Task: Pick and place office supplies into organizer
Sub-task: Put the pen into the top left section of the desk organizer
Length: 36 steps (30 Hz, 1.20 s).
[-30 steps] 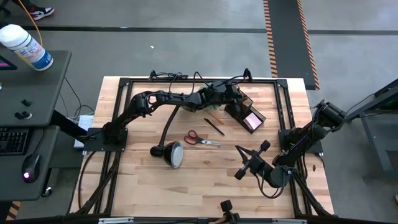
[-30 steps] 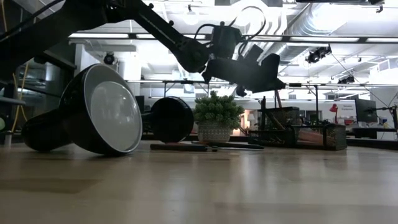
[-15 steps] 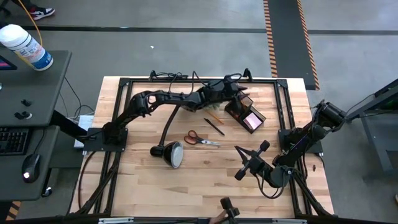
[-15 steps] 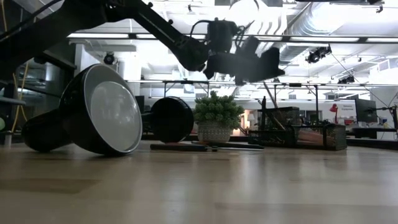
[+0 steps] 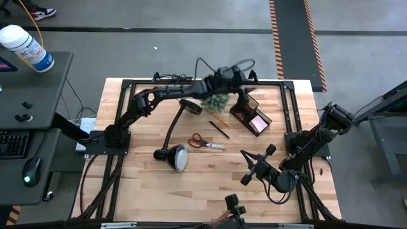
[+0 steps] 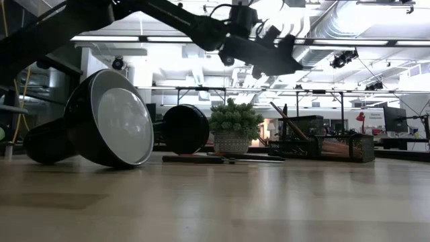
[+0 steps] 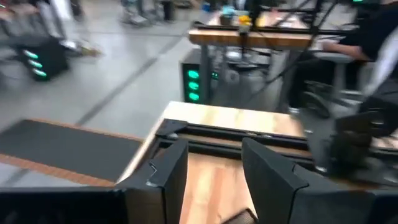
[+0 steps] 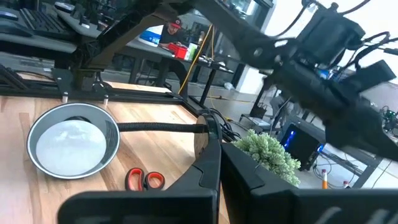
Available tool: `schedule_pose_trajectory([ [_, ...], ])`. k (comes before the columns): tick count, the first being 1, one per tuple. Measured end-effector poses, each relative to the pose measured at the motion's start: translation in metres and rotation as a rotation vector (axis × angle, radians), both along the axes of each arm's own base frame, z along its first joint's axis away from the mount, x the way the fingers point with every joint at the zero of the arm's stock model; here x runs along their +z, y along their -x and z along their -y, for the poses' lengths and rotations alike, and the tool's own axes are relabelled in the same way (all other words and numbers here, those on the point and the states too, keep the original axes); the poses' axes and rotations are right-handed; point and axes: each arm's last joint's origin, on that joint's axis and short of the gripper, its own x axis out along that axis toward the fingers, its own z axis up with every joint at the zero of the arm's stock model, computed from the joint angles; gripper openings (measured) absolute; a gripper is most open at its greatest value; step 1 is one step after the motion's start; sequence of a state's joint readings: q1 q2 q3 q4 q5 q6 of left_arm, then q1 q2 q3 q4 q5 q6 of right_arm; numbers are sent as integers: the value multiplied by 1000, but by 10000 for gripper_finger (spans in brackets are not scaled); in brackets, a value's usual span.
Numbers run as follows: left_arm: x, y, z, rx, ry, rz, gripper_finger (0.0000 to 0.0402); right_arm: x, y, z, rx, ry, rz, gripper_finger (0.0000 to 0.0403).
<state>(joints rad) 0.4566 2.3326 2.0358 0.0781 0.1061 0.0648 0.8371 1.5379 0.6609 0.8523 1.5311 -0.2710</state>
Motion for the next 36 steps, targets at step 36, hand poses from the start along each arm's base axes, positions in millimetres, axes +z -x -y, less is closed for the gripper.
schedule_pose_trajectory([
  [36, 6, 251, 106, -423, 115, 128, 19, -55, -29, 68, -52, -237, -141, 0],
])
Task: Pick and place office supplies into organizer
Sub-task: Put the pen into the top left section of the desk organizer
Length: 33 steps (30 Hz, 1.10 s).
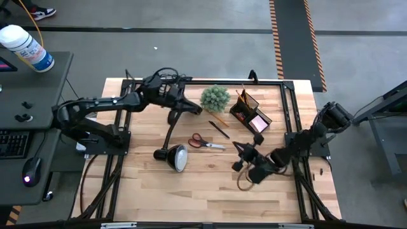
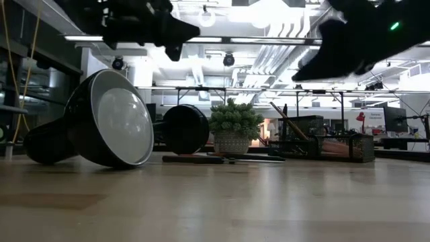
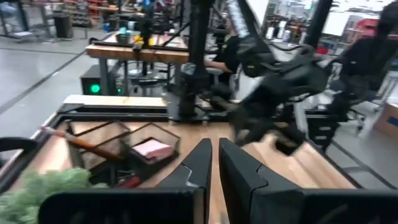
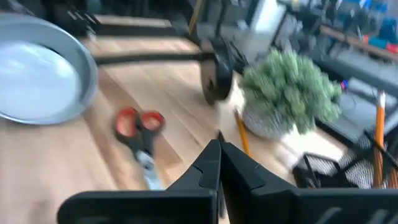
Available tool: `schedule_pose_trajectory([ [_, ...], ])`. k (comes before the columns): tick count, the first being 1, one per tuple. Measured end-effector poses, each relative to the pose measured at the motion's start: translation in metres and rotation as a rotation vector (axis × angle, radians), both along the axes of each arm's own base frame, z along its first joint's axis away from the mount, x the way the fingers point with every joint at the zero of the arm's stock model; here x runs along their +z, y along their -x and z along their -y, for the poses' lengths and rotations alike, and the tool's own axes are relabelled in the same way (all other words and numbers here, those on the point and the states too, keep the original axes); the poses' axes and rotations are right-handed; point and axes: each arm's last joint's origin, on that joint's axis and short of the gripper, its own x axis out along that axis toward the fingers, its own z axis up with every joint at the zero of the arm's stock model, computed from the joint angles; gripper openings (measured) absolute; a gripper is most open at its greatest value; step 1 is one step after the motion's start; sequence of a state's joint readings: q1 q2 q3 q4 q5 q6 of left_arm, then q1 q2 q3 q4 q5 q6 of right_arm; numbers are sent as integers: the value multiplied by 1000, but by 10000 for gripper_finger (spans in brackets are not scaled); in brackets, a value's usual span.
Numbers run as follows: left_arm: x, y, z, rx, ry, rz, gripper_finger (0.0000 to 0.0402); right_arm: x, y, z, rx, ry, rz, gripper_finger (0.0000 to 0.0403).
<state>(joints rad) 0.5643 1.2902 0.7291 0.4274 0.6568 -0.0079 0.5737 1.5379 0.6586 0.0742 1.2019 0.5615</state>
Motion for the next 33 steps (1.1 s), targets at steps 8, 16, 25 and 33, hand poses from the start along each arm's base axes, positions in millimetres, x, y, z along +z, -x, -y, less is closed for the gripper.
schedule_pose_trajectory([
  [8, -7, 5, 37, -114, -28, 1, 19, -17, -1, 32, -70, -118, -122, 0],
  [16, -15, 0, 59, -181, -44, -17, 19, -44, 13, 54, -42, -251, 5, 0],
  [25, -23, -5, 80, -205, -81, -91, 19, -50, 6, 84, 97, -406, -22, 1],
  [33, -27, -6, 87, -181, -111, -138, 19, -47, 1, 86, 105, -415, -38, 38],
])
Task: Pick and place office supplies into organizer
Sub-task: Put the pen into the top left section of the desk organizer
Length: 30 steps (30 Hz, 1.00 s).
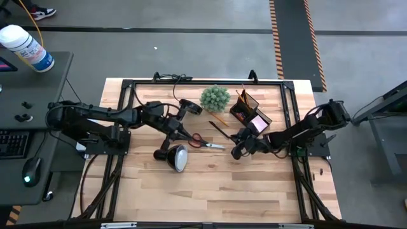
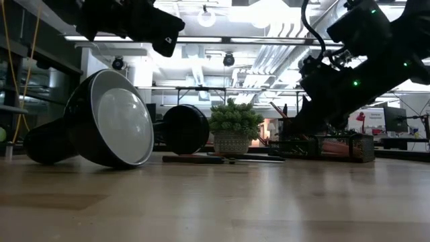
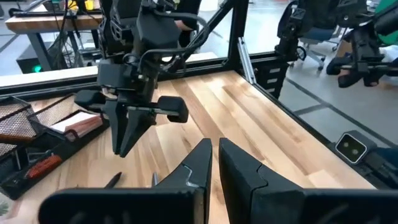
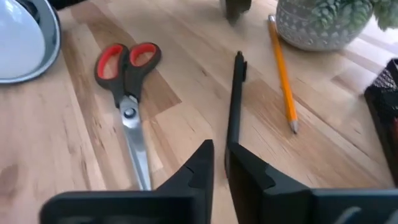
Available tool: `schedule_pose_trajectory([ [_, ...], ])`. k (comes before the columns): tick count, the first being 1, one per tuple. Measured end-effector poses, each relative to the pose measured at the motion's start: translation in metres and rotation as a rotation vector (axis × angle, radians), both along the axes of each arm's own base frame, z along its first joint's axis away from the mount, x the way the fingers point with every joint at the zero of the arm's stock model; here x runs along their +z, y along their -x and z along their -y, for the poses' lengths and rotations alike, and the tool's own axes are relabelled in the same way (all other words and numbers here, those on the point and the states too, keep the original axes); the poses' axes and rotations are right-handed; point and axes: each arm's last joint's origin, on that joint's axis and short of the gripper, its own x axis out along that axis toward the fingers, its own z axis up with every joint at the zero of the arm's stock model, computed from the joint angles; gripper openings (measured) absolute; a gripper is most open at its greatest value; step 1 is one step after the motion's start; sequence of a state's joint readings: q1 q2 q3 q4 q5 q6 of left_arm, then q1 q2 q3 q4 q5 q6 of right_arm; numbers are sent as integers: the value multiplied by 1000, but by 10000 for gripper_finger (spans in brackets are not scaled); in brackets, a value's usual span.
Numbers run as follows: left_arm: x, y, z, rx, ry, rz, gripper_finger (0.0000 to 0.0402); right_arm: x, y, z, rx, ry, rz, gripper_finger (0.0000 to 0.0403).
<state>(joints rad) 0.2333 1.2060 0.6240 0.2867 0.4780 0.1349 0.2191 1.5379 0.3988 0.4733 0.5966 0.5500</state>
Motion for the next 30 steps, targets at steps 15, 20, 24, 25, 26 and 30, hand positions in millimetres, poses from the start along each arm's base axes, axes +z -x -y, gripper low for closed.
schedule_pose_trajectory([
  [15, 0, 0, 0, 1, 0, -1, 19, -18, 6, -22, -96, 145, -4, 99],
  [20, 0, 0, 0, 1, 1, -1, 19, -28, 4, -25, -116, 114, 16, 99],
  [24, 0, 0, 0, 1, 1, -2, 19, -37, 1, -27, -119, 106, 39, 99],
  [25, 0, 0, 0, 1, 1, -2, 19, -40, 0, -27, -119, 106, 40, 99],
  [26, 0, 0, 0, 1, 1, -2, 19, -43, 0, -27, -121, 107, 40, 99],
  [30, -1, 0, 0, 1, 3, -4, 19, -51, -2, -26, -135, 107, 57, 99],
])
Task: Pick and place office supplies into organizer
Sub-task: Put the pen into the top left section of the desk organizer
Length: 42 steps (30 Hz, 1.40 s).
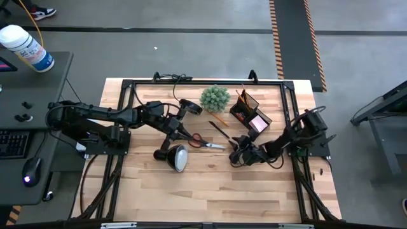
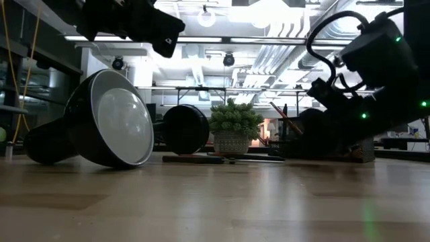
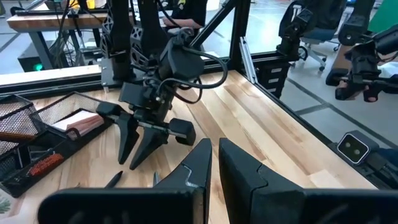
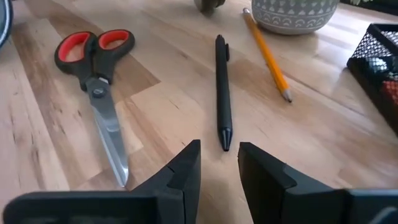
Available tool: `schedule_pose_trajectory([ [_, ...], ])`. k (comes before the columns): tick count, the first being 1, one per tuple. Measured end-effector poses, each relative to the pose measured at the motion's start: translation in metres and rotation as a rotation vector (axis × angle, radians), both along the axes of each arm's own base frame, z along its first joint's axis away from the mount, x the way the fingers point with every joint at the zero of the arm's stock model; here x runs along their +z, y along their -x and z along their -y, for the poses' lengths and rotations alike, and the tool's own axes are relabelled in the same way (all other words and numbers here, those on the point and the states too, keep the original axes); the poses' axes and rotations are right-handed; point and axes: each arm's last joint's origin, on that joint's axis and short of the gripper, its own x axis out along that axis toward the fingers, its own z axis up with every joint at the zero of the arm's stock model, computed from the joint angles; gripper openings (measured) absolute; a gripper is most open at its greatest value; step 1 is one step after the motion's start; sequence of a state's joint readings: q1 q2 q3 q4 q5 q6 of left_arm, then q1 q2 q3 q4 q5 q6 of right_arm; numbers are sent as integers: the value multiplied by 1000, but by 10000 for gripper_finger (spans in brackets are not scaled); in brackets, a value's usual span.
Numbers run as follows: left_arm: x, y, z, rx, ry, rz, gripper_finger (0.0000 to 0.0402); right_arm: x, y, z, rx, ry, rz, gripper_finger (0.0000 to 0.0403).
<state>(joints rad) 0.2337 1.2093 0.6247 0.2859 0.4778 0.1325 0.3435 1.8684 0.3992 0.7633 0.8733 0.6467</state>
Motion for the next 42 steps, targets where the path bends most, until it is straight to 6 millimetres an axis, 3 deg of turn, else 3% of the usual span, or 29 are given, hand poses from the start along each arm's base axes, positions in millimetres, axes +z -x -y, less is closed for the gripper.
schedule_pose_trajectory([
  [9, 0, 0, 0, 2, 6, -3, 19, -6, -13, 7, -2, -14, -12, 99],
  [26, 0, 0, 0, 1, 4, 4, 19, -4, -36, 38, -43, -46, -43, 97],
  [29, 0, 0, 0, 1, 4, 4, 19, -3, -38, 41, -59, -38, -41, 77],
  [32, 0, 0, 0, 1, 5, 0, 19, -3, -38, 43, -59, -33, -45, 29],
  [42, 2, -1, 0, 2, 2, 16, 19, 0, -39, 39, -44, -3, -16, 26],
])
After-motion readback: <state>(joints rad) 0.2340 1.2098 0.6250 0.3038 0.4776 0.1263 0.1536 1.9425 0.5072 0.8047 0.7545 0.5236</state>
